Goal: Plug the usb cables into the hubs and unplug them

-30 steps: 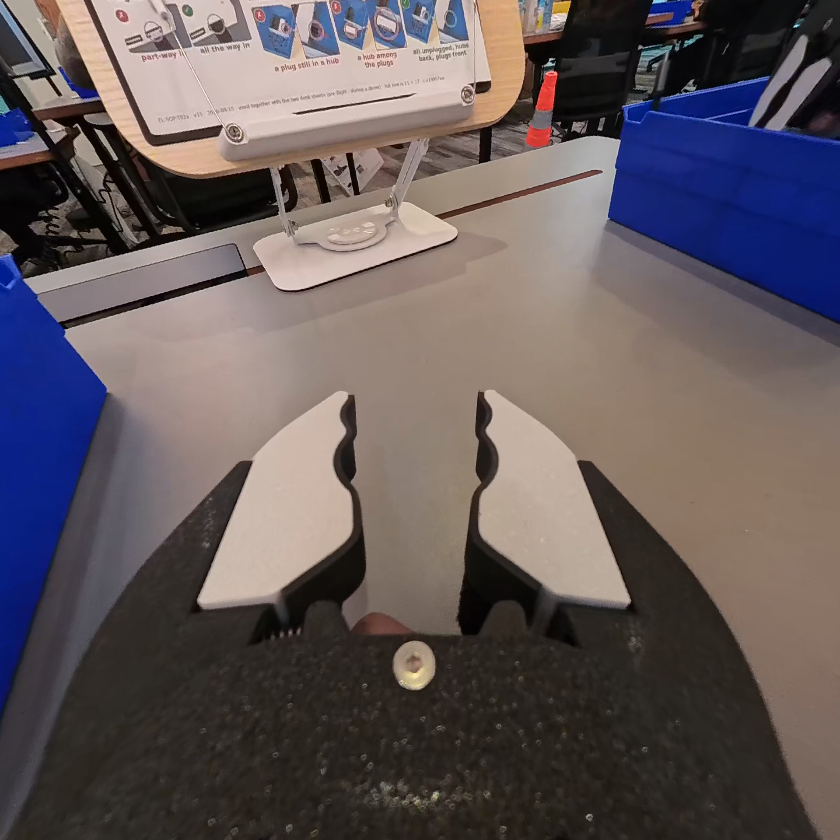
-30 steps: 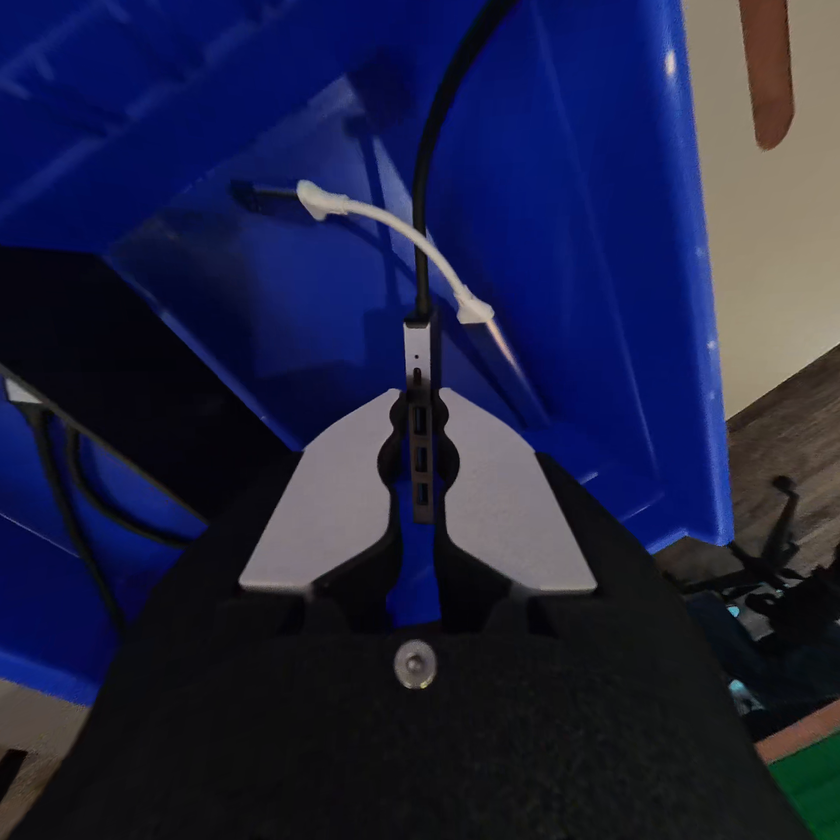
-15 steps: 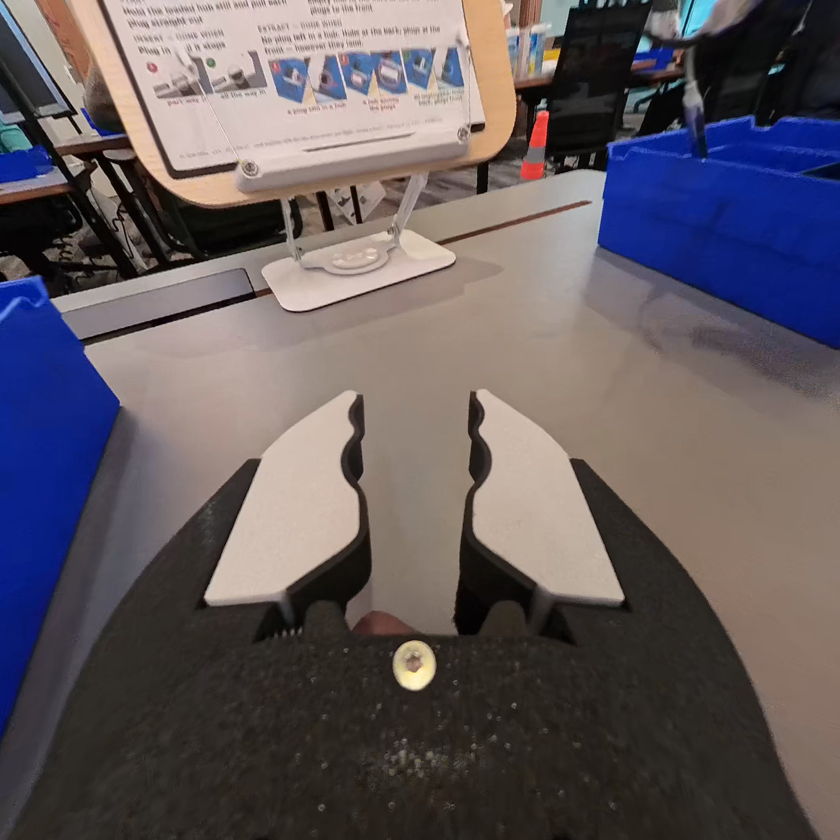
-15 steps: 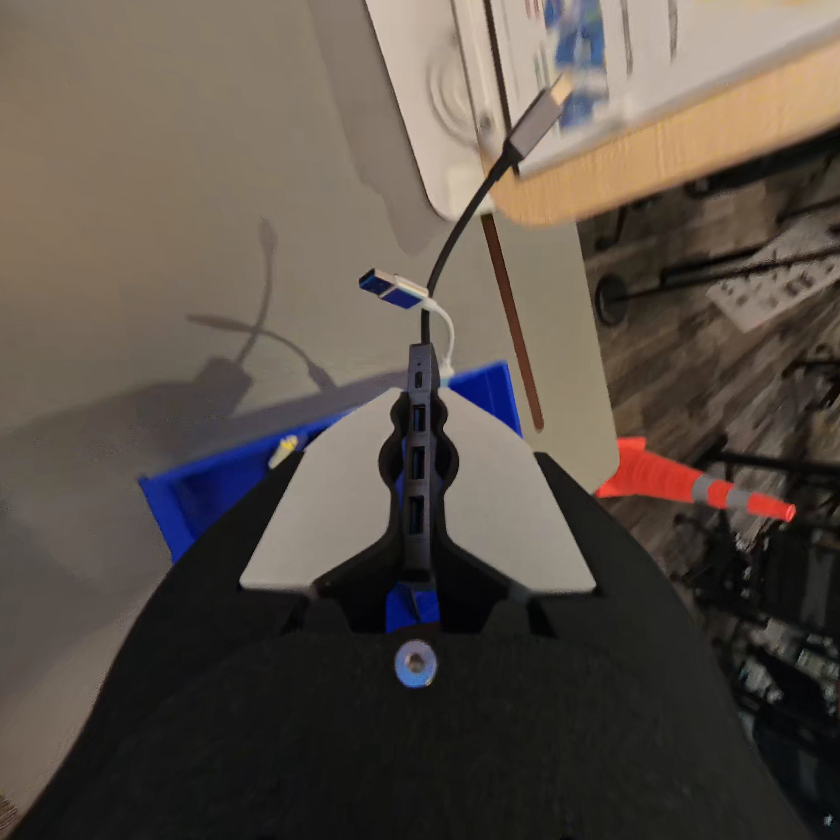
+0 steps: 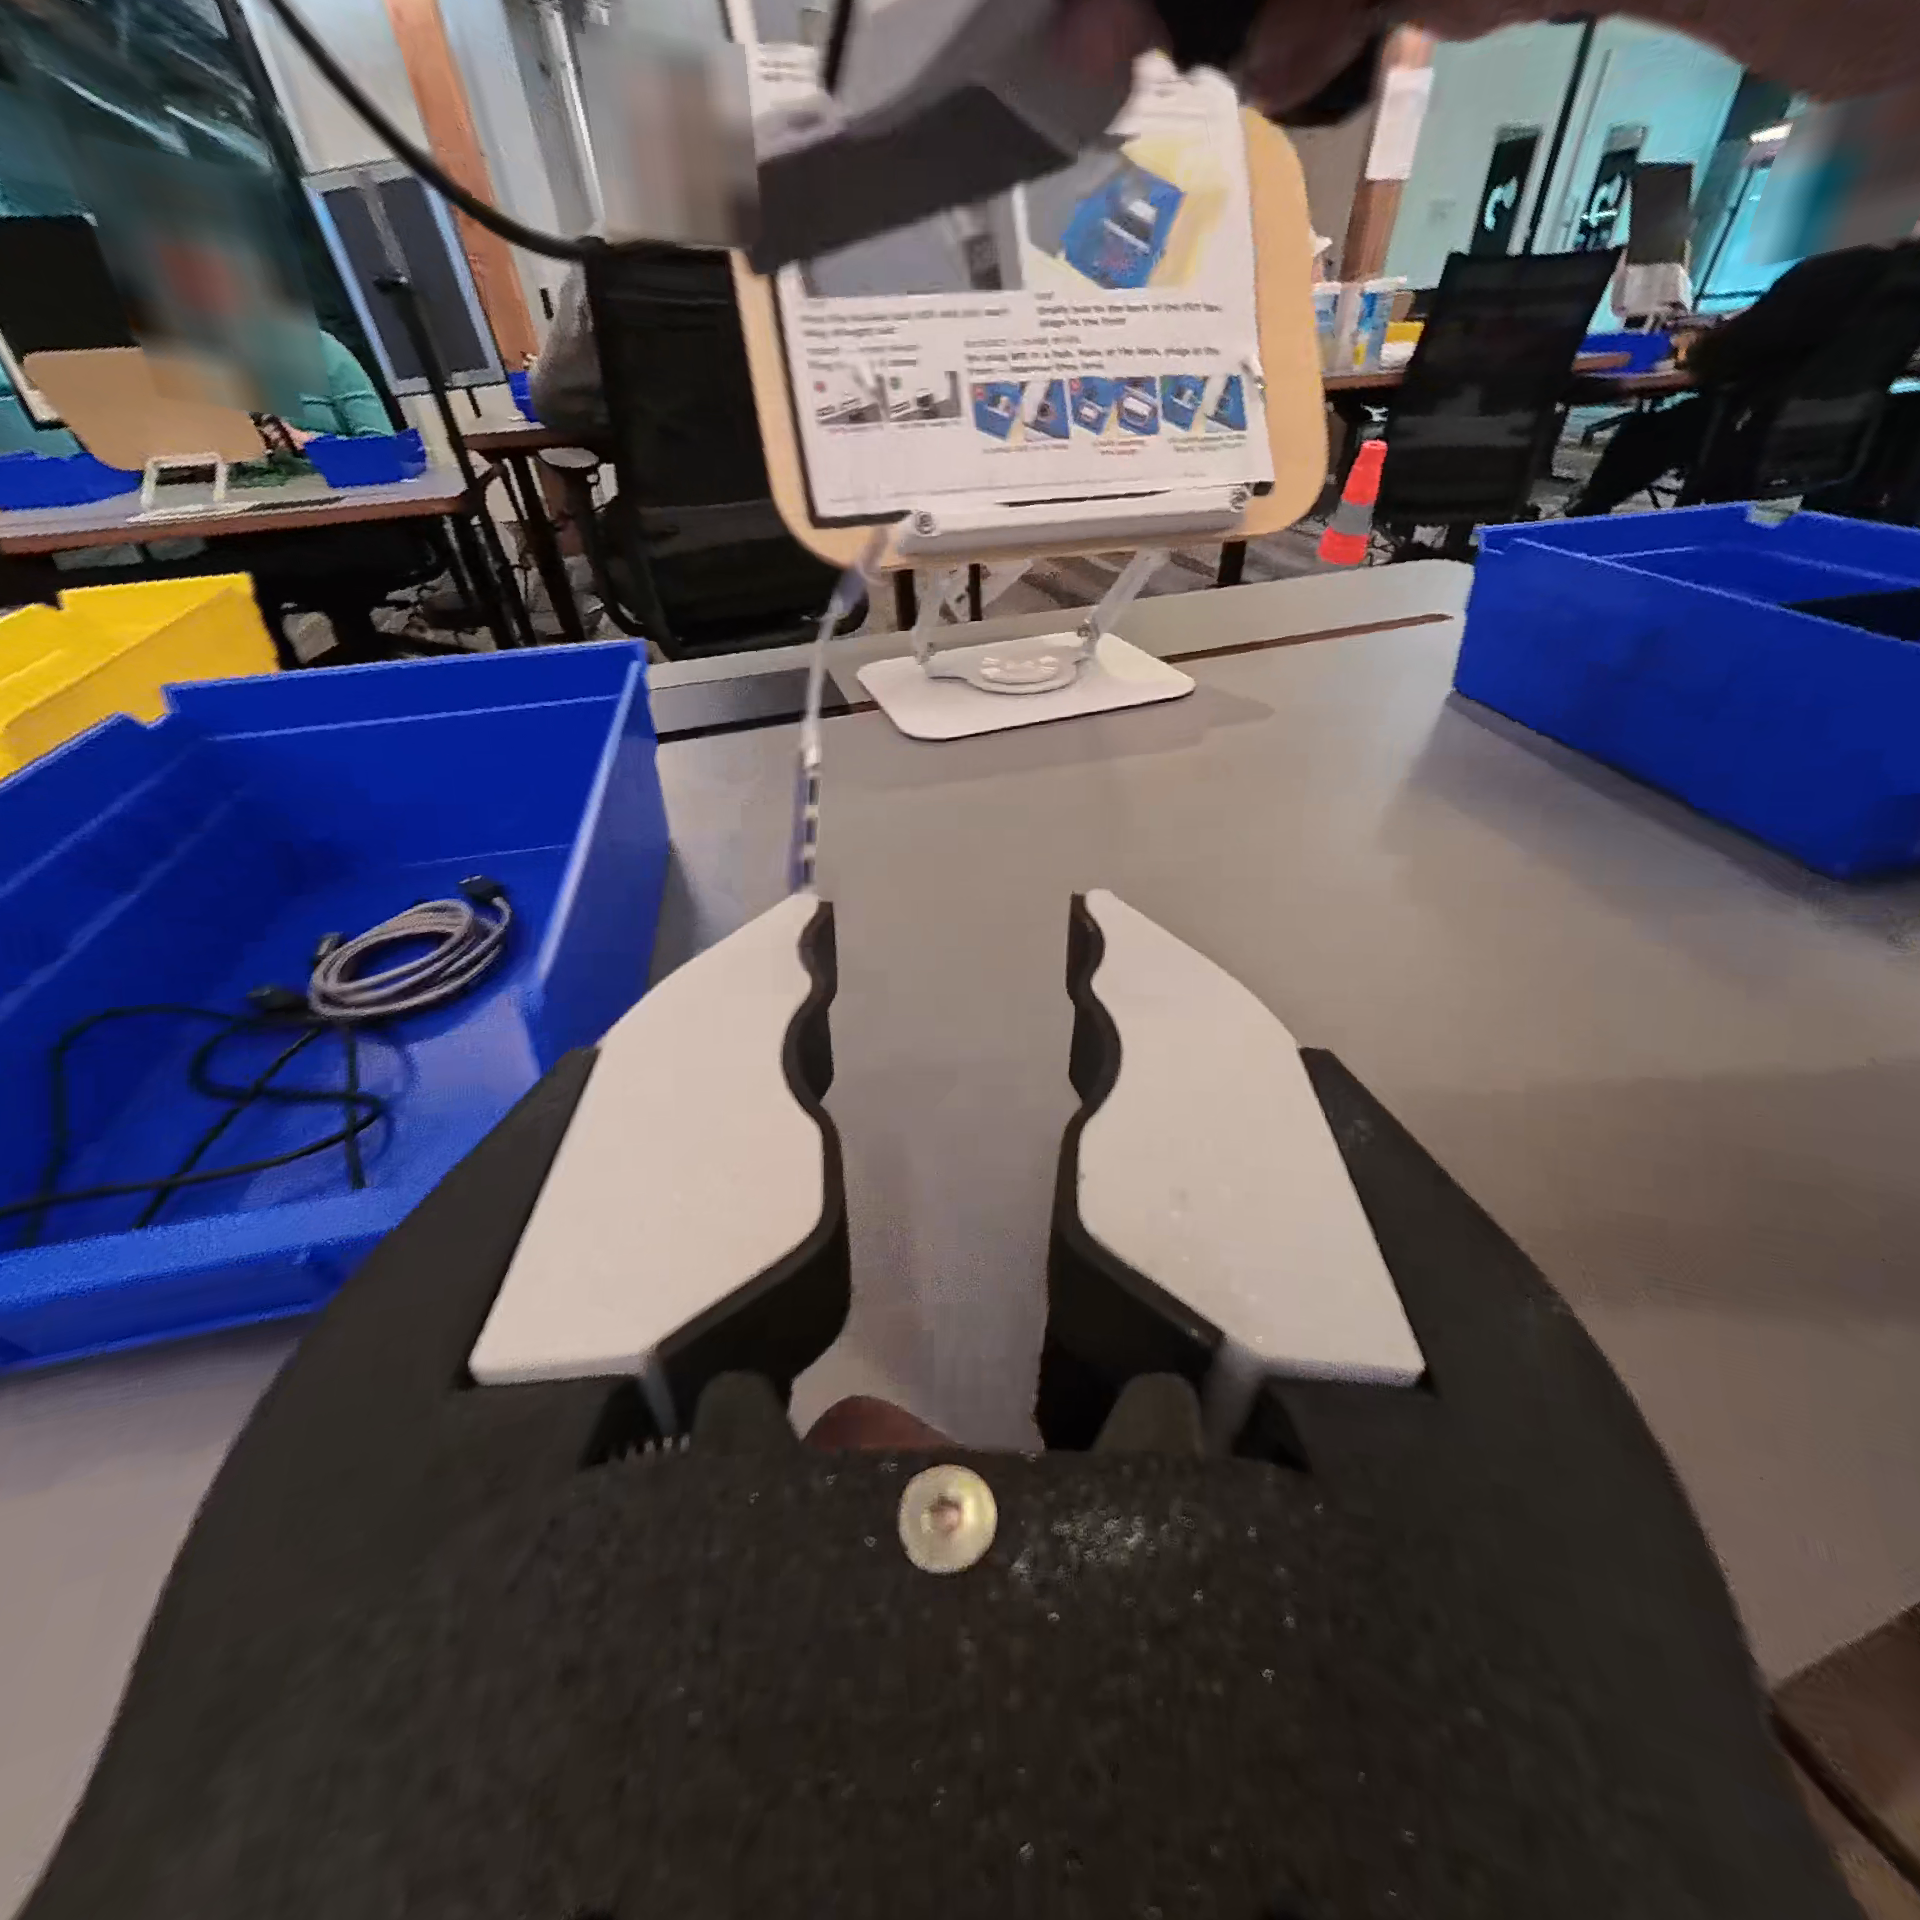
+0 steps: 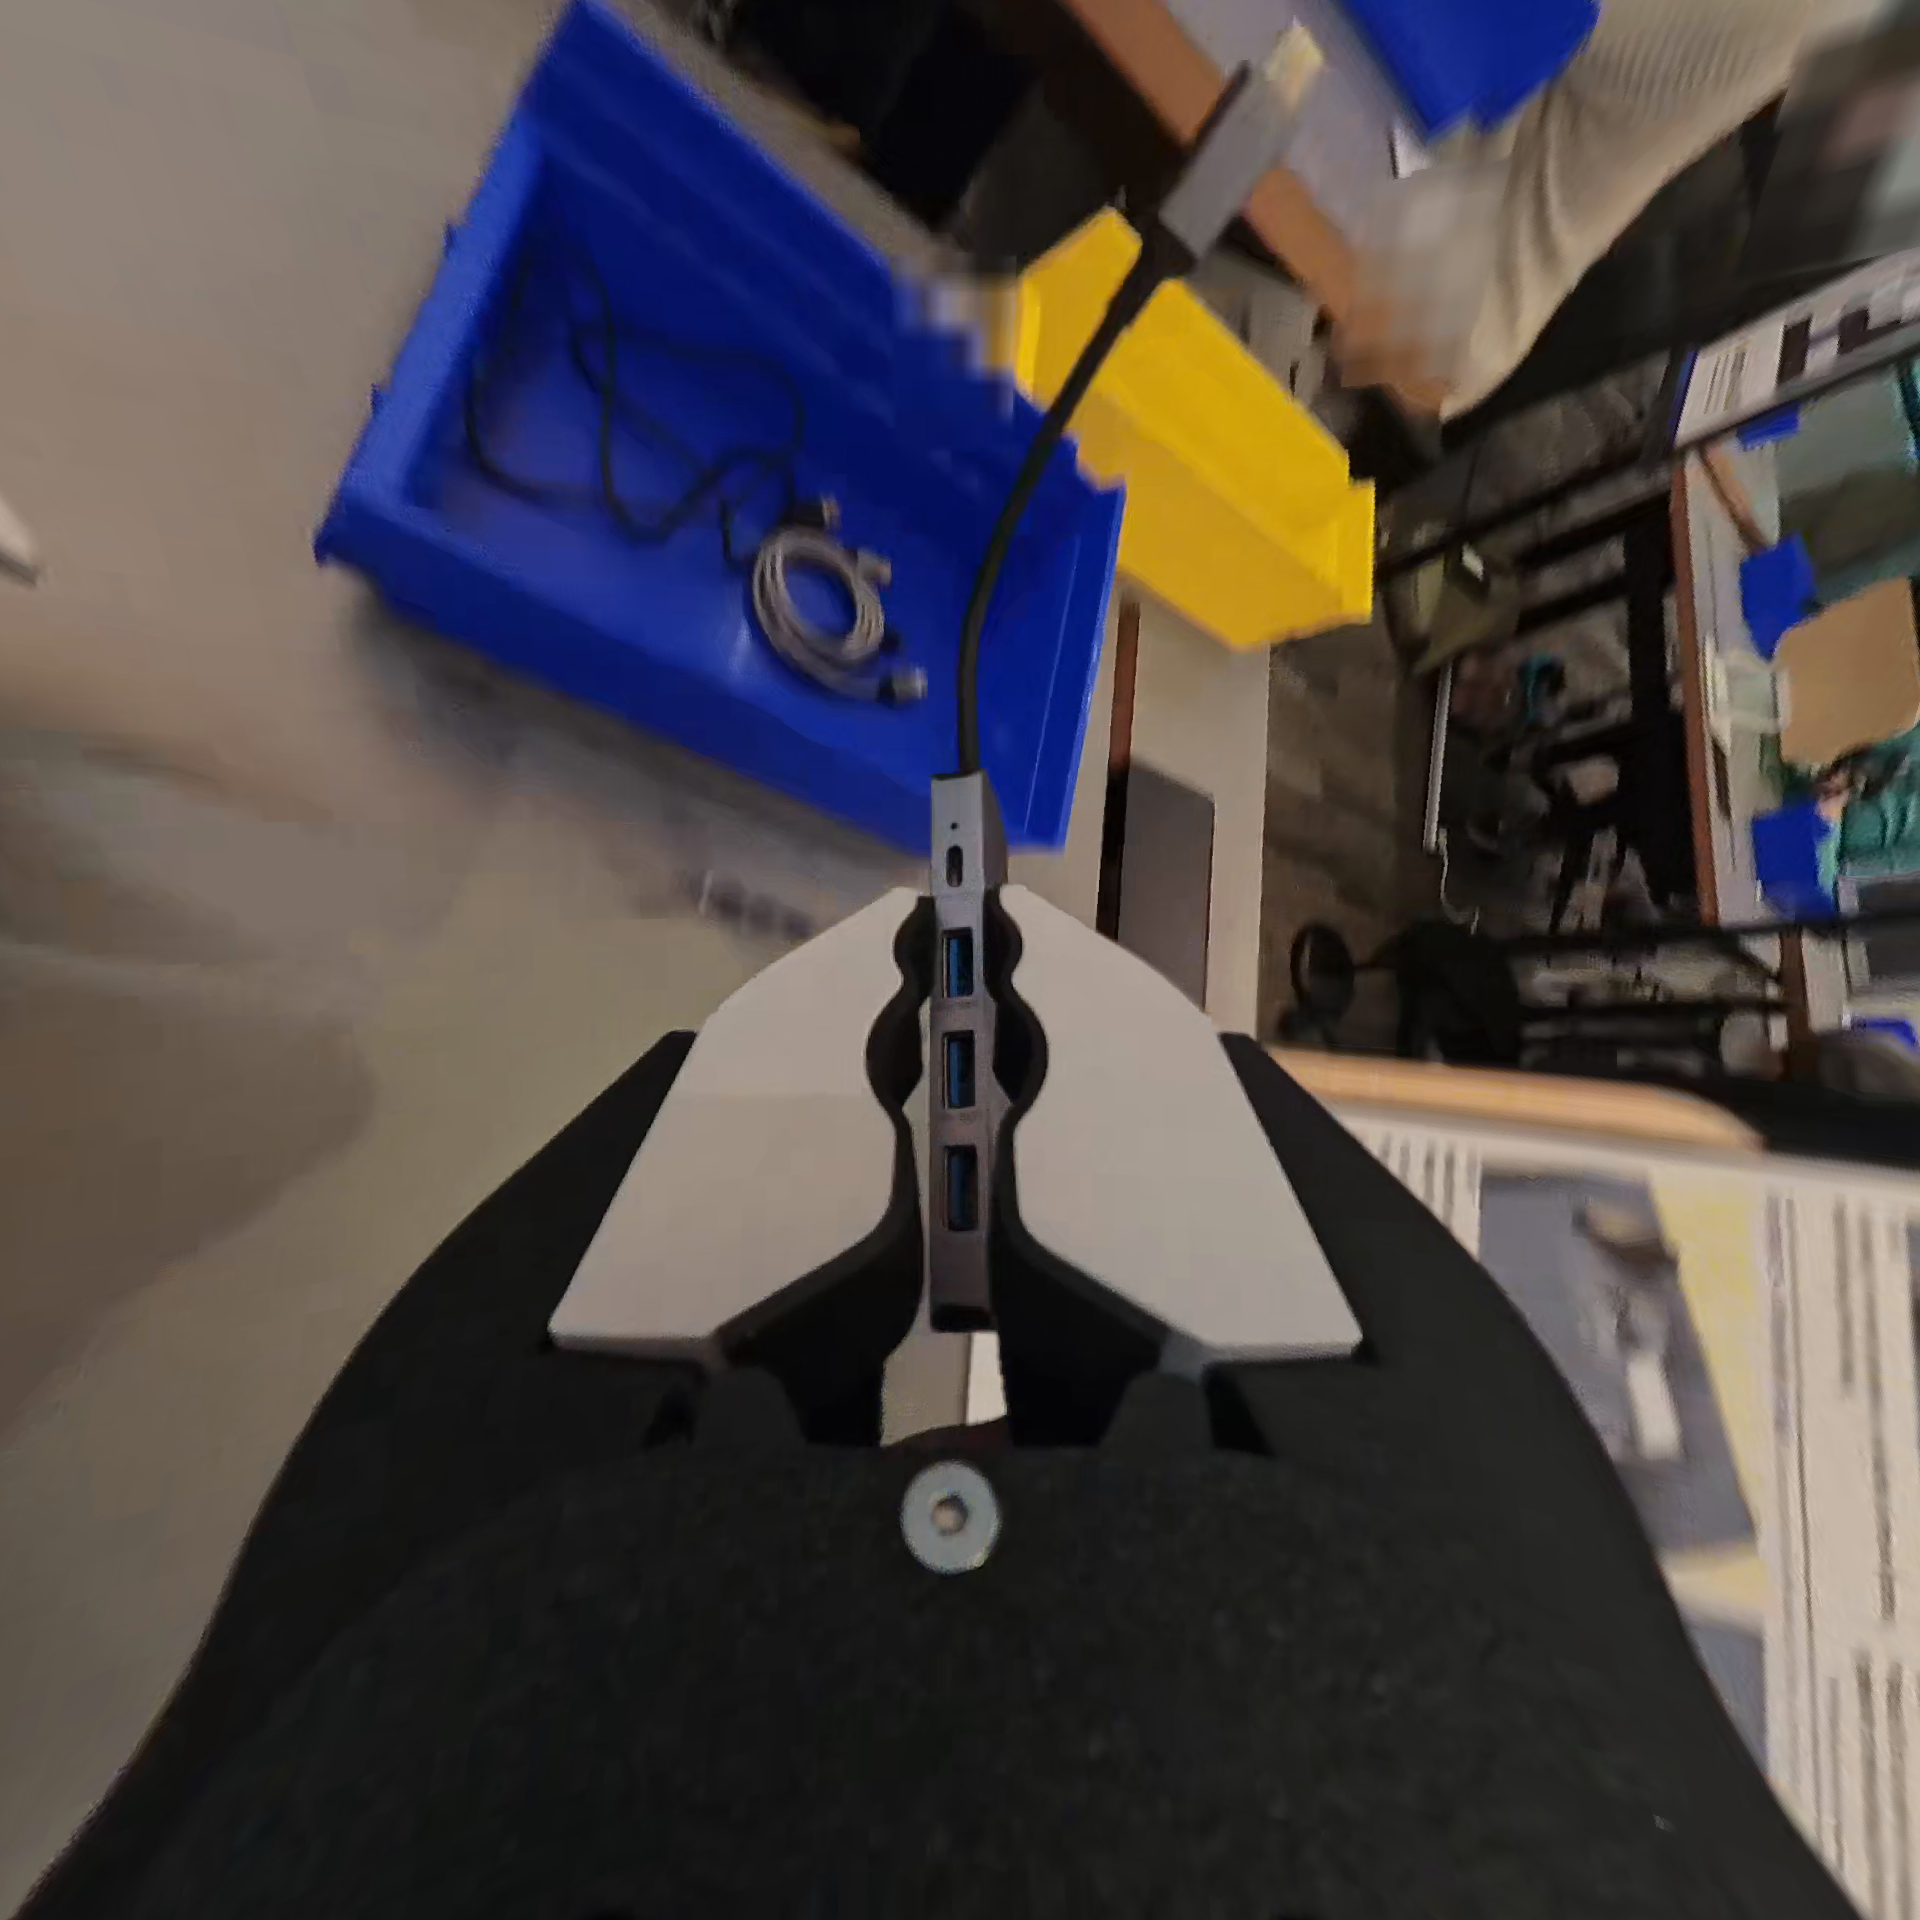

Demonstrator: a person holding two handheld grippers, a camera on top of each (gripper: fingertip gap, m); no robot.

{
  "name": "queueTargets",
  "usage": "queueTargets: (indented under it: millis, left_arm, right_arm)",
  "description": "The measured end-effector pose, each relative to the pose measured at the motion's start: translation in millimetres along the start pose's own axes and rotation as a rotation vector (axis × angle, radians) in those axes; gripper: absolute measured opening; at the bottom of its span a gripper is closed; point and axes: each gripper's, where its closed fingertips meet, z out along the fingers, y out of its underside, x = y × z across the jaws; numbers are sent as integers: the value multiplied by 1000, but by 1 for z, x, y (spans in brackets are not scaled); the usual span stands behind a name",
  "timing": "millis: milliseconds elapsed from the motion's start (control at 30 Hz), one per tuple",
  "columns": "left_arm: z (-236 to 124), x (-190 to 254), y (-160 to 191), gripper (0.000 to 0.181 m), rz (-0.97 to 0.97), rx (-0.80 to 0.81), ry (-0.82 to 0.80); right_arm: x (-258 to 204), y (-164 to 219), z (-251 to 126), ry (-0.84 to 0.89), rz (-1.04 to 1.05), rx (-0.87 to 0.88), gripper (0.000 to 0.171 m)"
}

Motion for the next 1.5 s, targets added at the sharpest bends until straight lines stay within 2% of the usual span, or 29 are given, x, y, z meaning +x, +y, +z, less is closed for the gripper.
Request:
queueTargets:
  millis: [100,167,300,400,600,767,867,967,1033,1100,1233,1300,1400,1500]
  left_arm:
    - [-8,-15,9,42,-16,-18,-31]
    - [-11,-21,16,42,-39,-33,-34]
    - [-13,-27,25,43,-94,-59,-18]
    - [-15,-30,26,43,-114,-56,-12]
    - [-11,-36,39,43,-132,-100,-18]
    - [-2,-36,49,43,-154,-139,-6]
    - [4,-34,53,43,-133,-162,-5]
    - [18,-29,55,43,-116,-201,15]
    - [36,-25,54,44,-92,-244,29]
    - [64,-22,54,45,-42,-313,51]
    - [143,-11,61,50,34,-526,113]
    - [188,-14,63,50,77,-586,100]
    - [243,-24,81,50,109,-726,99]
    - [275,-25,94,49,26,-782,150]
  right_arm:
    - [7,-52,45,-34,-41,50,9]
    - [5,-66,80,-68,-64,32,9]
    - [-27,-44,160,-280,-78,-117,9]
    - [-48,-29,203,-416,-95,-198,8]
    - [-75,-17,238,-692,-76,-361,9]
    - [-81,-13,246,-720,-38,-340,8]
    - [-63,-23,222,-630,24,-210,22]
    - [-30,-21,161,-417,121,-39,29]
    - [-14,4,109,-214,213,51,29]
    - [-17,49,60,-28,371,105,36]
    - [-78,153,-7,255,654,141,30]
    - [-122,188,-27,314,731,124,25]
    - [-171,210,-47,337,776,121,22]
    - [-195,214,-59,342,775,130,22]
